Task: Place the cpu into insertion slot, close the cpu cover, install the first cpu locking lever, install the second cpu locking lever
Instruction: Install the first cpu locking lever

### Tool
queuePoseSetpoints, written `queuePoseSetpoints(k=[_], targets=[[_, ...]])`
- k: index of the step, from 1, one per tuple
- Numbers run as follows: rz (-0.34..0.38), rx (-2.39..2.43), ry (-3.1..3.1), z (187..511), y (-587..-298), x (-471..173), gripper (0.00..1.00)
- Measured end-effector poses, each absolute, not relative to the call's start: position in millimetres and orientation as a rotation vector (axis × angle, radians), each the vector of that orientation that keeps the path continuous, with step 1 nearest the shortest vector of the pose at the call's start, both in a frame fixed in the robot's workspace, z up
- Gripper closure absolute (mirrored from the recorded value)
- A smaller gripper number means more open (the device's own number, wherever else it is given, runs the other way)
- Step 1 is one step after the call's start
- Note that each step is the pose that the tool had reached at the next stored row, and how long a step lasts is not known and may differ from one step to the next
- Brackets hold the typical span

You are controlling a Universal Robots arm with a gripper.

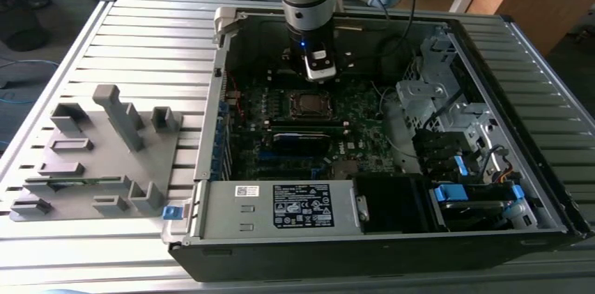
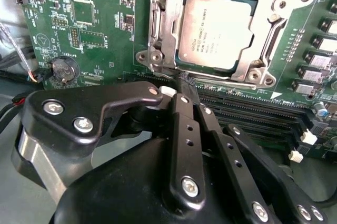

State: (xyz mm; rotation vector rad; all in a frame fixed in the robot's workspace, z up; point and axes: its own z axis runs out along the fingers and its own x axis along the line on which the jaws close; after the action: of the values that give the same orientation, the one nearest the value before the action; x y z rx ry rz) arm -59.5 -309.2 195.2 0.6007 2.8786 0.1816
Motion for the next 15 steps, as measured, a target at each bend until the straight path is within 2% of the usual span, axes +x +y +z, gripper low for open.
queuePoseSetpoints(k=[15], targets=[[0.182,0.601,2.879,193.7,-309.8,-52.8,0.89]])
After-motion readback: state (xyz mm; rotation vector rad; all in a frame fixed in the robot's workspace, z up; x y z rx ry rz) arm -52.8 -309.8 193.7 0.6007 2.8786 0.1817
